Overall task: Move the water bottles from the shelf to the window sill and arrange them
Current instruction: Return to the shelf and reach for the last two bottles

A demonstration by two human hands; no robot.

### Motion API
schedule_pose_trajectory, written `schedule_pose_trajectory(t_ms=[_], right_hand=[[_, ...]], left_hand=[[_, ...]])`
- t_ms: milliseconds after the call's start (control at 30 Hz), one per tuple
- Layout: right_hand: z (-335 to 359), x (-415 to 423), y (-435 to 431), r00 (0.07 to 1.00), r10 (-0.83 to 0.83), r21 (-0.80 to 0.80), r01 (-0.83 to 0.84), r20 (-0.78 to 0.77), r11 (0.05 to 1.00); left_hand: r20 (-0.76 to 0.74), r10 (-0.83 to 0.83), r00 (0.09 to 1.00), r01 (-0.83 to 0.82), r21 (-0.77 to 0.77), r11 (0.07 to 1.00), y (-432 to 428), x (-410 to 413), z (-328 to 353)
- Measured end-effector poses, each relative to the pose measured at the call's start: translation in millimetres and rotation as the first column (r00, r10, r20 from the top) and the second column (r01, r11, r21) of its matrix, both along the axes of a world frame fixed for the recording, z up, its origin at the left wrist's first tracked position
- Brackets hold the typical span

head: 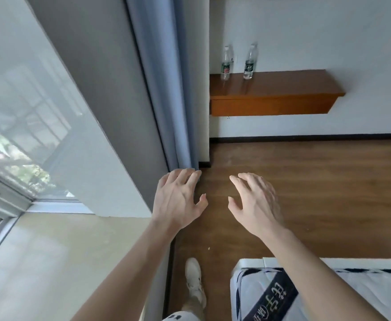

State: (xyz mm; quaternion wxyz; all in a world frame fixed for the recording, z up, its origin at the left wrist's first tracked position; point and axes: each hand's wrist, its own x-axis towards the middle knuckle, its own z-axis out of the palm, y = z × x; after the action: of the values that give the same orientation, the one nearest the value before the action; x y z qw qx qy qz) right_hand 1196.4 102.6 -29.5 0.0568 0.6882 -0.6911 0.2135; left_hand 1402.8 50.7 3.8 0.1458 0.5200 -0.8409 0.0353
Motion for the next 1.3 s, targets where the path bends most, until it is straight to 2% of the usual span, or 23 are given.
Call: schedule_pose_trajectory(t_ms=[533,900,1200,1300], right_hand=[[14.5,-106.2,-229.6,0.964,-0.246,0.064,0.254,-0.105,0.965],[12.1,-176.8,-320.1,0.911,-0.402,0.128,0.412,-0.098,0.902],[-2.2,-283.5,-424.0,0.895,-0.441,0.146,0.446,-0.063,0.883],[1.1,-333.2,-467.6,0.915,-0.401,0.130,0.404,-0.047,0.906]], left_hand=[[-0.031,-0.228,0.973,0.229,0.077,0.970,-279.2,-133.5,5.9],[-0.018,-0.336,0.942,0.336,0.083,0.938,-399.2,-228.3,0.7],[-0.057,-0.349,0.935,0.354,0.129,0.926,-499.2,-338.4,-8.4],[-0.032,-0.331,0.943,0.332,0.089,0.939,-542.5,-384.2,-5.1]])
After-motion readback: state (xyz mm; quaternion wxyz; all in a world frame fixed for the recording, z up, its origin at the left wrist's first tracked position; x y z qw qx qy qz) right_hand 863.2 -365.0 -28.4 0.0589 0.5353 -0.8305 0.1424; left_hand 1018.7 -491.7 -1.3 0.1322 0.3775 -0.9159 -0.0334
